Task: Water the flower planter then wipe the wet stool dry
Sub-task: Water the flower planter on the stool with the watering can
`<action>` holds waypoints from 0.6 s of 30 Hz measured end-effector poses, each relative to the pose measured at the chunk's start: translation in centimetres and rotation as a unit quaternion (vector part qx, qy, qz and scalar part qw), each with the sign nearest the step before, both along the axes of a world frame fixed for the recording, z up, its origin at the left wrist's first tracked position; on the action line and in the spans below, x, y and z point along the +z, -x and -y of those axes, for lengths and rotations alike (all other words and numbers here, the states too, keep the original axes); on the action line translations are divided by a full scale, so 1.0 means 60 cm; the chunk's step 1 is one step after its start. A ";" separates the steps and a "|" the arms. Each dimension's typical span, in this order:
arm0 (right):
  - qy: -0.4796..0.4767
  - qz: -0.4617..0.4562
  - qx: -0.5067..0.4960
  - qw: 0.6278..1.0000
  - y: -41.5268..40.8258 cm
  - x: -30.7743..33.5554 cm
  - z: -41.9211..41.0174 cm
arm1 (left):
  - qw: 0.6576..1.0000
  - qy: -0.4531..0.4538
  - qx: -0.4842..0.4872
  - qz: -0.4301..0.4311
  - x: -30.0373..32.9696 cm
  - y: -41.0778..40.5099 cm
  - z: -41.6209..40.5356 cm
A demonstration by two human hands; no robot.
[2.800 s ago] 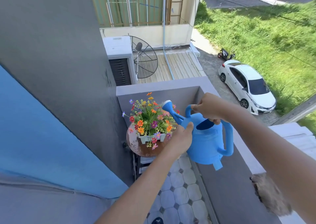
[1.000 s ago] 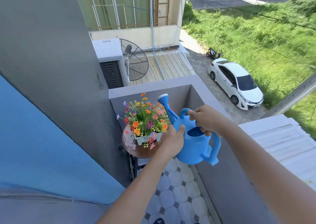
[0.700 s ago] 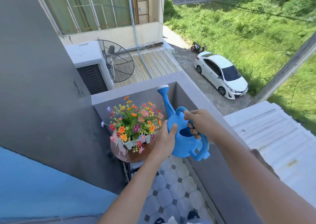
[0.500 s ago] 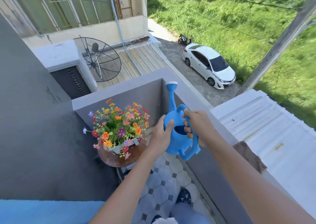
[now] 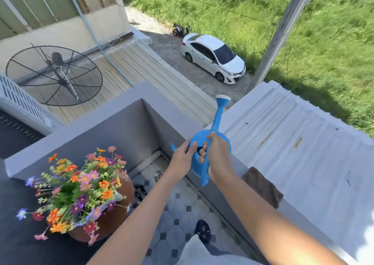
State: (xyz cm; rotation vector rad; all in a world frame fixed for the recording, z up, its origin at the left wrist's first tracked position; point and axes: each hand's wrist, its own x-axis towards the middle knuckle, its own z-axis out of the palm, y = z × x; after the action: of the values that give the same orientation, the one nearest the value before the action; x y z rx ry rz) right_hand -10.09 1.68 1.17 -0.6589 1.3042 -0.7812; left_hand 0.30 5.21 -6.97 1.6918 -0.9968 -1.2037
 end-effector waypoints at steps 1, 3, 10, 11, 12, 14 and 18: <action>-0.004 0.002 -0.004 1.000 0.003 -0.009 0.014 | 1.000 -0.003 -0.005 -0.012 -0.007 0.003 0.019; -0.020 0.010 -0.014 1.000 0.007 -0.025 0.038 | 1.000 -0.013 -0.011 -0.019 -0.027 0.006 0.053; -0.049 0.052 -0.024 0.997 0.015 -0.066 0.092 | 0.999 -0.028 -0.009 -0.026 -0.095 -0.002 0.139; -0.055 0.067 -0.029 0.996 0.015 -0.068 0.097 | 0.999 -0.024 -0.008 -0.033 -0.086 -0.001 0.142; -0.063 0.081 -0.035 0.994 0.014 -0.070 0.100 | 0.999 -0.027 -0.007 -0.031 -0.082 -0.003 0.146; -0.075 0.112 -0.046 0.990 0.011 -0.073 0.103 | 0.999 -0.038 -0.007 -0.029 -0.075 -0.005 0.151; -0.065 0.131 -0.048 0.988 0.011 -0.079 0.104 | 0.998 -0.046 -0.015 -0.038 -0.092 -0.016 0.157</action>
State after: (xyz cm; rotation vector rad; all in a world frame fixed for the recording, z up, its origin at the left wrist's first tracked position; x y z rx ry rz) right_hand -10.76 -4.58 -3.58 -0.3768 1.1401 -0.8233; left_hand 1.26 -4.21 -12.50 1.6937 -0.9356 -1.3420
